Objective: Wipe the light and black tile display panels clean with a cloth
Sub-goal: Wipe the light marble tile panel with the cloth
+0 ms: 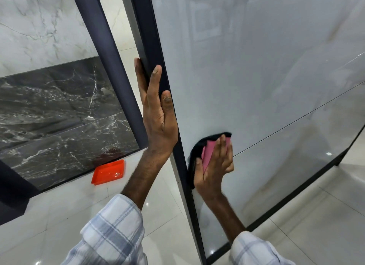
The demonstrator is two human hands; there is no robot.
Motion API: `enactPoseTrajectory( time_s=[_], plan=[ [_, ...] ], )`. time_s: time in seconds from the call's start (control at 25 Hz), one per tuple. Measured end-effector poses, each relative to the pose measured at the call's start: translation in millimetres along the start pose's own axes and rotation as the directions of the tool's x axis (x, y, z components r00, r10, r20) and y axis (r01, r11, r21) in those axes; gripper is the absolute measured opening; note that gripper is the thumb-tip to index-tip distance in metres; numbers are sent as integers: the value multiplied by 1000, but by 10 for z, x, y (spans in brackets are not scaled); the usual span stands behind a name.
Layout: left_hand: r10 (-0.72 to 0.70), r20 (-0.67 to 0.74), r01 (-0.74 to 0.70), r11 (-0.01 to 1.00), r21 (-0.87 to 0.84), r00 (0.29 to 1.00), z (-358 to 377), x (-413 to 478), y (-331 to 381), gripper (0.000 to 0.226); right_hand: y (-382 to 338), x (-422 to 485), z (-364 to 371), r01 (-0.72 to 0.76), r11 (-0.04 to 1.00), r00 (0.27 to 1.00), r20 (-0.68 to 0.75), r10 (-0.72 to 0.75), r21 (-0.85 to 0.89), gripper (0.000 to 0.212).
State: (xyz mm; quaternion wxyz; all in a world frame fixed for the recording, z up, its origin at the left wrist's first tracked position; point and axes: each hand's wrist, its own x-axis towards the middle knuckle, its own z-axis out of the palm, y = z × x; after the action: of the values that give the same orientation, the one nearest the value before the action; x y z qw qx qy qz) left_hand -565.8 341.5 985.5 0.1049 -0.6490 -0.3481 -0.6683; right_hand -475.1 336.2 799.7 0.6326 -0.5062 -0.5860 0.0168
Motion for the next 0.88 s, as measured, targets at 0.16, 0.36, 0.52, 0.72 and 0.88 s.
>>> enactPoseTrajectory(
  time_s=[0.16, 0.36, 0.52, 0.72, 0.88],
  plan=[
    [-11, -5, 11, 1000, -5, 1000, 10, 5, 17, 45, -134, 605, -34, -271, 959, 945, -167, 280, 80, 70],
    [6, -15, -6, 1000, -15, 1000, 20, 4, -14, 45, -284, -357, 69, -79, 997, 995, 64, 77, 26, 76],
    [6, 5, -5, 1000, -17, 1000, 7, 11, 0, 45, 145, -74, 28, -278, 959, 960, 10, 278, 60, 75],
    [12, -7, -12, 1000, -13, 1000, 17, 13, 16, 45, -4, 476, 49, -556, 822, 805, -170, 569, 119, 75],
    [6, 12, -6, 1000, 3, 1000, -9, 32, 67, 47, -166, -277, 50, -175, 985, 983, 64, 174, 3, 76]
  ],
)
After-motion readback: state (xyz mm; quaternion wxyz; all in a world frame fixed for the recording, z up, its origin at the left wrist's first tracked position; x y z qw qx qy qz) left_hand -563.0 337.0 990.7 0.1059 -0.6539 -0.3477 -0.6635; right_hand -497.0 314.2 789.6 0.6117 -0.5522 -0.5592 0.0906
